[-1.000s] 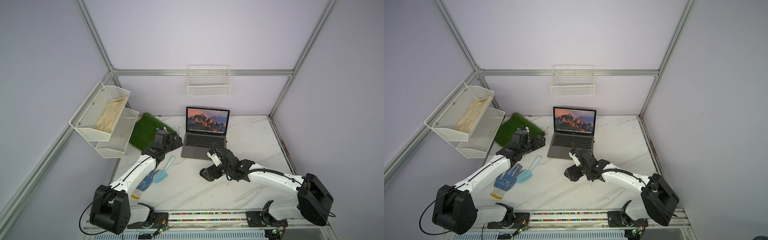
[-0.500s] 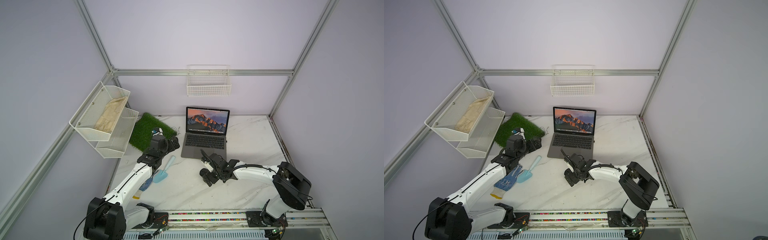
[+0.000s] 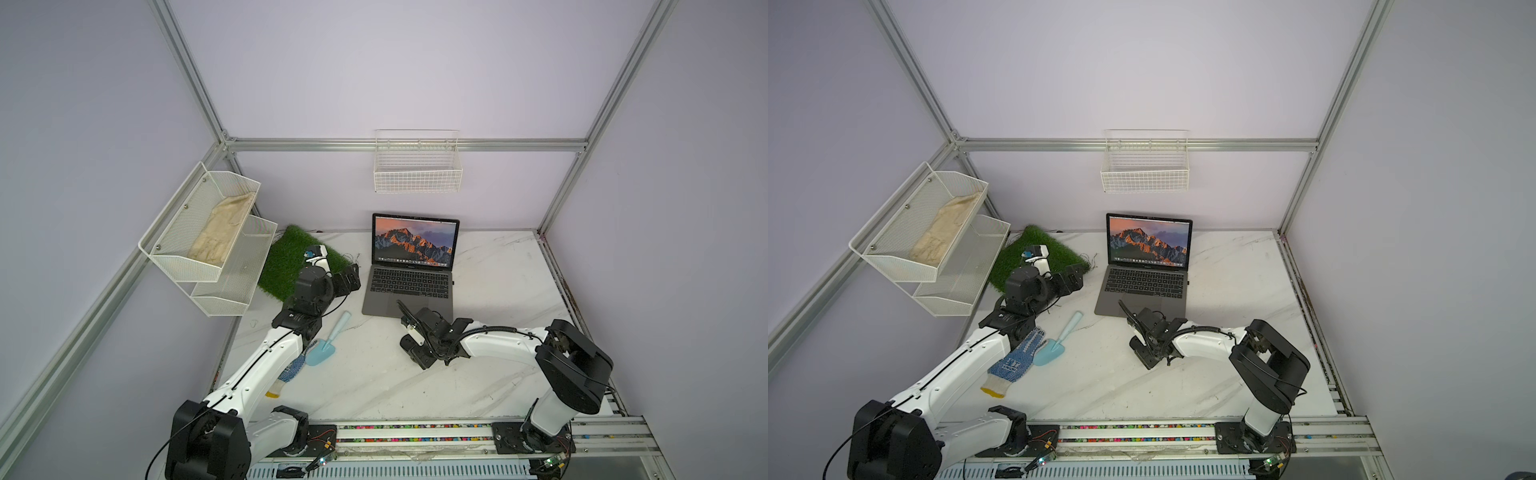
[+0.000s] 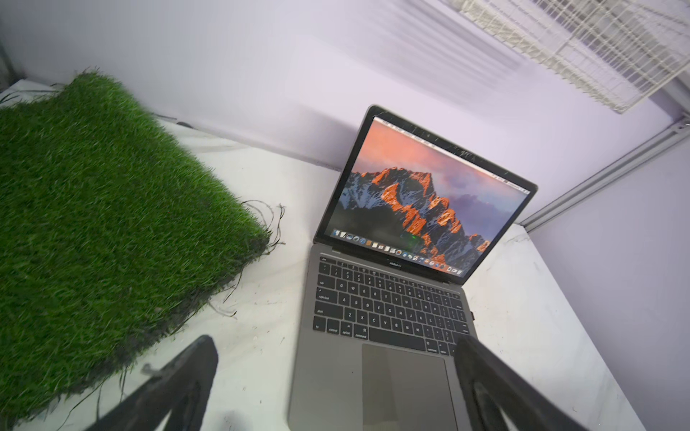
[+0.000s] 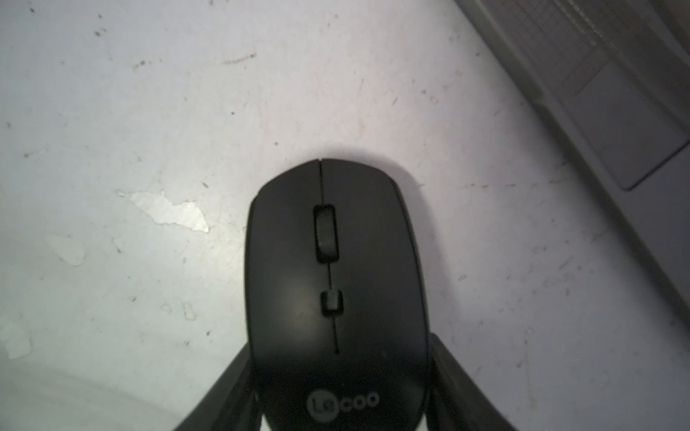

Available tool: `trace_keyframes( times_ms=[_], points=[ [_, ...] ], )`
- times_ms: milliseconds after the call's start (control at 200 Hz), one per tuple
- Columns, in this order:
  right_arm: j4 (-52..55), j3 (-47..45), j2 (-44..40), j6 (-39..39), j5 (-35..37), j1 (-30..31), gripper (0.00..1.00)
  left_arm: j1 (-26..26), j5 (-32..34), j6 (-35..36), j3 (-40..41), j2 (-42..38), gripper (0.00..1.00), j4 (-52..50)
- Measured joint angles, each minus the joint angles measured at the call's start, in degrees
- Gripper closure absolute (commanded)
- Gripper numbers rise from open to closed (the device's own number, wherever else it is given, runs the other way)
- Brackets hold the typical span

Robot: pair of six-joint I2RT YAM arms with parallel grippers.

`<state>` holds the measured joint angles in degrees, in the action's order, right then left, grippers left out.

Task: Insert the wireless mouse receiver into the laptop
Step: Pick up the mouse from the center of the board.

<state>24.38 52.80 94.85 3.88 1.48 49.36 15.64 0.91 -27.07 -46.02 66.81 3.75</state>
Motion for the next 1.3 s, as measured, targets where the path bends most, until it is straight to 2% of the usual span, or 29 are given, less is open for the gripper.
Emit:
trace_keyframes(
  times_ms=[85,160,270,390,550,720,835,1010,1300],
  points=[
    [3.08,2.14,-1.84,-0.81,-4.07,-3.32,0.71,-0.02,-5.57,5.2,-0.02,1.9,0.0,6.27],
    [6.05,6.34,-3.3,-2.25,-8.11,-10.21,0.71,0.66,-11.34,12.2,0.07,4.81,0.0,13.6],
    [12.96,16.92,-3.06,-6.19,-11.96,-20.7,0.73,2.69,-19.02,24.9,2.12,9.64,0.0,27.52],
    [20.57,28.15,-1.79,-10.8,-15.61,-27.52,0.72,4.79,-27.67,38.05,2.32,15.39,0.04,35.91],
    [32.15,38.99,1.03,-17.35,-20.28,-28.46,0.75,7.93,-32.46,58.45,-0.74,20.02,0.14,34.91],
    [43.43,48.5,5.51,-22.29,-22.93,-28.04,0.77,11.17,-34.1,79.25,-3.93,20.72,0.16,30.69],
    [48.7,50.8,7.37,-24.41,-24.63,-28.02,0.77,12.57,-34.29,89.9,-5.29,20.68,0.19,24.04],
    [52.26,50.82,8.72,-26.1,-26.86,-27.71,0.78,15.02,-35.12,98.86,-5.66,20.68,0.24,15.76],
    [53.31,50.8,9.33,-28.06,-29.9,-25.99,0.78,16.33,-38.12,98.99,-7.26,20.72,0.35,12.55]
  ],
)
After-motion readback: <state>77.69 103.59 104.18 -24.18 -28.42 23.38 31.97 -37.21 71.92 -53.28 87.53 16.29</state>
